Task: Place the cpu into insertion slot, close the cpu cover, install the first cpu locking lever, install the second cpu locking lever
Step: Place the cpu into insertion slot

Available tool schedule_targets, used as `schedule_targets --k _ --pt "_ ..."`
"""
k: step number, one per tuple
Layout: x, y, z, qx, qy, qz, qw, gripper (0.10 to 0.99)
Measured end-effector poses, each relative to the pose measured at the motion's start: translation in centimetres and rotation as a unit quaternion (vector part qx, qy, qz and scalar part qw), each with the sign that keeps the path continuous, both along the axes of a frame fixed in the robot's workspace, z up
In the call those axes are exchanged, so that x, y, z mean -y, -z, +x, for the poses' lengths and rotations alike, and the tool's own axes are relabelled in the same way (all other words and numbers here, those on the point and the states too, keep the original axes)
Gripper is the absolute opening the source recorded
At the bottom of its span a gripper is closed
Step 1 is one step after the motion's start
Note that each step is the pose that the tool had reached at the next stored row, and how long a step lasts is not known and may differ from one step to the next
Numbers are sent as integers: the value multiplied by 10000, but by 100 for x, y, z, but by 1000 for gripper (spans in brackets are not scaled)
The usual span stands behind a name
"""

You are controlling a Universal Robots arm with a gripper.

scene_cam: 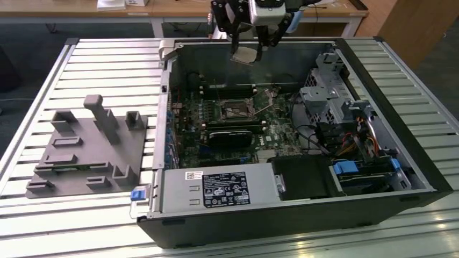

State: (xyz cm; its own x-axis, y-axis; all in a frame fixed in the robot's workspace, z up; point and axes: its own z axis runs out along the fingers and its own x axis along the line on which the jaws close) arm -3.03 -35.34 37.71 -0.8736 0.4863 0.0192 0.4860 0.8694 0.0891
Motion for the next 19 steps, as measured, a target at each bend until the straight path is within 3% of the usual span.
schedule_targets --k 8,19 --pt "0 3 0 0 537 0 9986 541" --pt "0 8 0 0 1165 0 9932 541"
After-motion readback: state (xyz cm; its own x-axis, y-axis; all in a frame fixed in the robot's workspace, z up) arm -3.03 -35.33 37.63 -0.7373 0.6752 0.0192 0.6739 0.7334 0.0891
